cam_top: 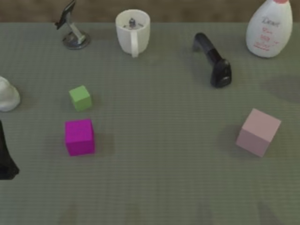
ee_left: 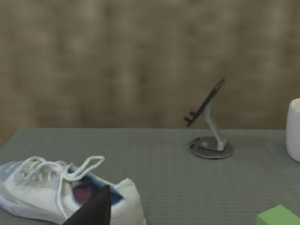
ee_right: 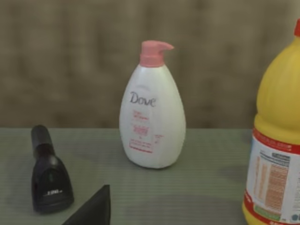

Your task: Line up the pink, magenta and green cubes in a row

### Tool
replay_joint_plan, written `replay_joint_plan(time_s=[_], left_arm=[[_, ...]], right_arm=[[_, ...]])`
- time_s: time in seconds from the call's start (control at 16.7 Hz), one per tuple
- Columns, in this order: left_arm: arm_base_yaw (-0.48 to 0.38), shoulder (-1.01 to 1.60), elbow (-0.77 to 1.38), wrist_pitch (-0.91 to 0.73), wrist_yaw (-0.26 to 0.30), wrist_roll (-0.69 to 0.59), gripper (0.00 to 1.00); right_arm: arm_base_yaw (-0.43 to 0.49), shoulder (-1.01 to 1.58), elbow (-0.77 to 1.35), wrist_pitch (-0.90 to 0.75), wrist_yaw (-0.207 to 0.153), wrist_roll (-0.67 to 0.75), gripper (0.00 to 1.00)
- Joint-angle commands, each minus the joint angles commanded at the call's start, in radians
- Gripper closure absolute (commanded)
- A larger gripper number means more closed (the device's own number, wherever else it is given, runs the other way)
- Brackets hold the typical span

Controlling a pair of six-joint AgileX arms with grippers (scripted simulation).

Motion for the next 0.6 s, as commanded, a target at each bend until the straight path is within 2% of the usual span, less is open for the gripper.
replay_joint_plan(time_s=[0.3,0.6], left_arm=[[-0.009,0.035,0.041,-0.021,0.012,0.013,0.00],[-0.045,0.259,0.239,-0.162,0.050,0.084,0.00]], right_arm=[[0.000,0.000,0.000,0.000,0.000,0.000,0.00],[0.000,0.000,0.000,0.000,0.000,0.000,0.00]])
